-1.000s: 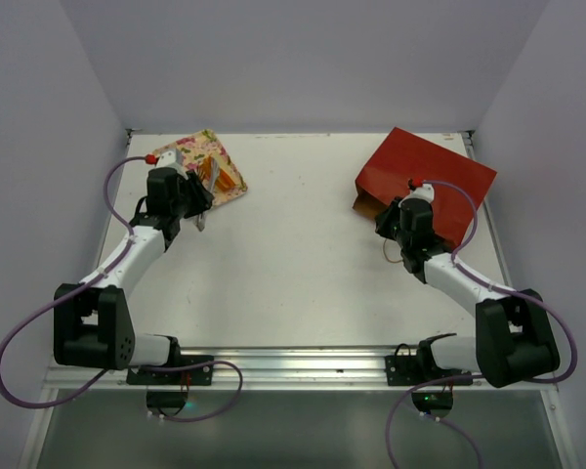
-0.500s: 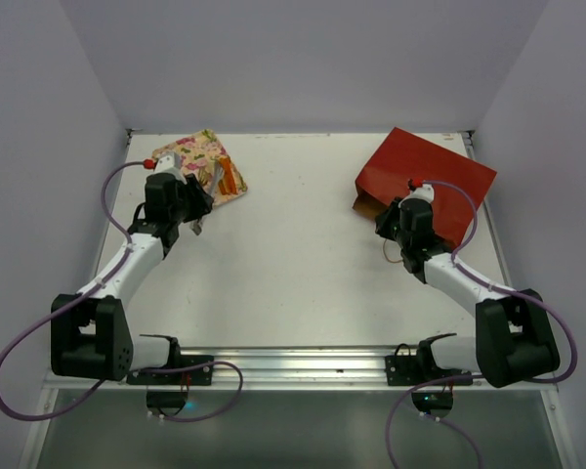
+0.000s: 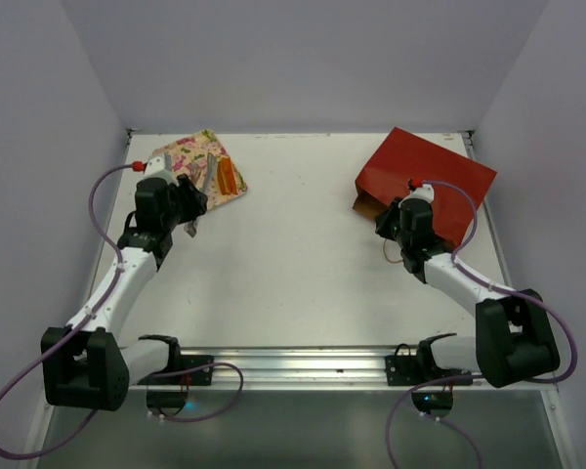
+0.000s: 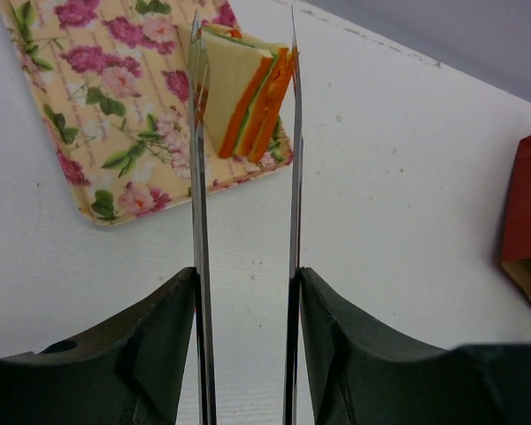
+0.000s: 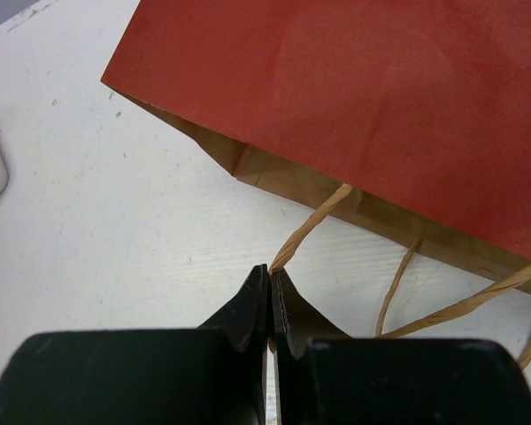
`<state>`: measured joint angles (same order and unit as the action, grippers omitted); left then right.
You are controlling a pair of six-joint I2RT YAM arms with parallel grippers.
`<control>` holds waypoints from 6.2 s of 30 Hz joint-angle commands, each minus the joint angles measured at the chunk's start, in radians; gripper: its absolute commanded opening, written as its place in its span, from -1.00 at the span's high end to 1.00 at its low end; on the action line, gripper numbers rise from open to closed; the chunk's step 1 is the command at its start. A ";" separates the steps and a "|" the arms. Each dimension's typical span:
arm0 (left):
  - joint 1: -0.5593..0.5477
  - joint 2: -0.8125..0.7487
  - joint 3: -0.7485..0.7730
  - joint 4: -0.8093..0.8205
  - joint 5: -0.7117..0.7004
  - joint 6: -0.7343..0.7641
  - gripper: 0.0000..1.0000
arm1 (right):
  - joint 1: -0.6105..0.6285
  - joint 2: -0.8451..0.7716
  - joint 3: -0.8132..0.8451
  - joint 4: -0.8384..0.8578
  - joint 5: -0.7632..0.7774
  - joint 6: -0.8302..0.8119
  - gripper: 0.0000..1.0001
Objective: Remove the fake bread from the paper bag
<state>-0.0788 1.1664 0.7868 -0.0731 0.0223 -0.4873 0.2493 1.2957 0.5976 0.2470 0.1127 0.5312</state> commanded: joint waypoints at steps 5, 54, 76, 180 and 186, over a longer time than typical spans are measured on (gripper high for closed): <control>0.007 -0.099 -0.050 0.051 0.138 -0.028 -0.06 | -0.001 -0.003 0.016 0.015 0.016 -0.004 1.00; -0.837 0.282 -0.138 0.674 0.004 -0.005 -0.02 | 0.001 -0.312 -0.070 -0.011 0.071 -0.011 1.00; -0.866 0.716 0.261 0.719 0.067 0.061 -0.02 | 0.001 -0.389 -0.159 0.080 0.111 0.009 1.00; -0.584 -0.344 -0.210 -0.075 -0.237 -0.097 1.00 | 0.001 -0.317 -0.142 0.052 0.156 0.044 1.00; -0.500 -0.214 -0.057 -0.106 -0.260 -0.036 1.00 | 0.001 -0.308 -0.137 0.044 0.153 0.046 1.00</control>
<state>-0.6193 0.8959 0.6266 -0.1787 -0.2115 -0.5694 0.2493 0.9787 0.4362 0.2752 0.2443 0.5751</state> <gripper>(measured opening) 0.270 0.022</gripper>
